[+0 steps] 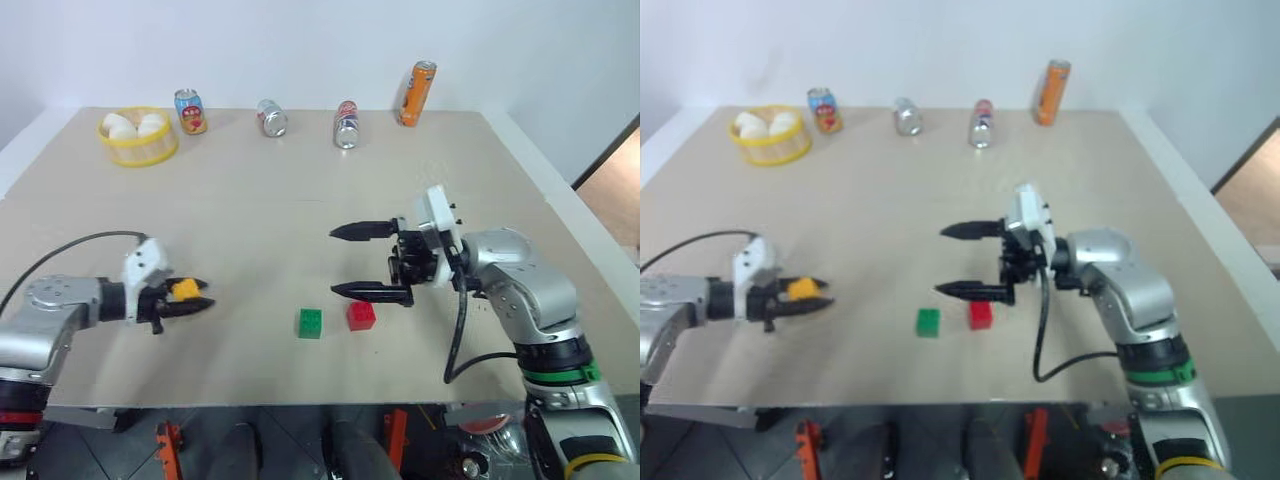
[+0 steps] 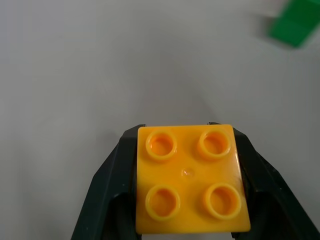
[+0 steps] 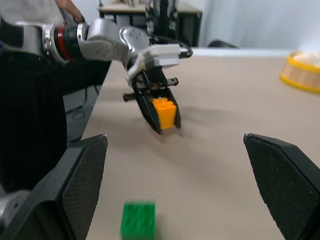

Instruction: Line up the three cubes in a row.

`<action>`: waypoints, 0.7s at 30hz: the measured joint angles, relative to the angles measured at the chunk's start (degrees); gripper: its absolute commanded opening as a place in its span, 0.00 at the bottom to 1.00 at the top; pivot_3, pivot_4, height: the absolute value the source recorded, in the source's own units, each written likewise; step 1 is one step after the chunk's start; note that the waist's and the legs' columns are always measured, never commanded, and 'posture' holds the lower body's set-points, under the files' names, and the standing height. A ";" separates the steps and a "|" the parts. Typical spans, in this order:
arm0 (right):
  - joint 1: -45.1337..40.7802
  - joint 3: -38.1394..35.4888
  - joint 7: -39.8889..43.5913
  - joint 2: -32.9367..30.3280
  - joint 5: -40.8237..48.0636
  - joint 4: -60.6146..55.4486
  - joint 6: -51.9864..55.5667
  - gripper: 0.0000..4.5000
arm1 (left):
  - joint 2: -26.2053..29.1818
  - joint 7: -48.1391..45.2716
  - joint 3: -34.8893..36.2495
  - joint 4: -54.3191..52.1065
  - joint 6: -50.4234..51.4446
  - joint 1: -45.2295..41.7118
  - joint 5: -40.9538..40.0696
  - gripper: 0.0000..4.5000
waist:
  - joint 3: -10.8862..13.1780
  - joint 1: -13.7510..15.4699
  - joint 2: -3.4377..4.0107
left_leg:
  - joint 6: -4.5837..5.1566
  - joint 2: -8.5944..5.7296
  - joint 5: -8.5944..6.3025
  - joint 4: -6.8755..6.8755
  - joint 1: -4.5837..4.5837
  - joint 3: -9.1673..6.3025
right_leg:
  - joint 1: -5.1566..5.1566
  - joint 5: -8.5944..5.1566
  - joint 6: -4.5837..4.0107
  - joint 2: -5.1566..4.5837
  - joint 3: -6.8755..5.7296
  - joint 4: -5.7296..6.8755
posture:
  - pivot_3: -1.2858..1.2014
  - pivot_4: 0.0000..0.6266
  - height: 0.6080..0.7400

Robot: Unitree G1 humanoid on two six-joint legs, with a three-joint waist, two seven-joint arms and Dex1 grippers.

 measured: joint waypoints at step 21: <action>5.54 -3.23 -3.40 -4.09 1.92 -6.48 2.79 1.00 | -8.20 -7.10 -15.31 4.57 -5.22 -11.63 7.01 0.31 | 0.01 0.07 0.02 | 0.04 -0.11 0.00 0.20 -0.11 -0.09 | 0.05 0.03 0.18 0.04 0.07 0.01 | 0.52 0.24 1.00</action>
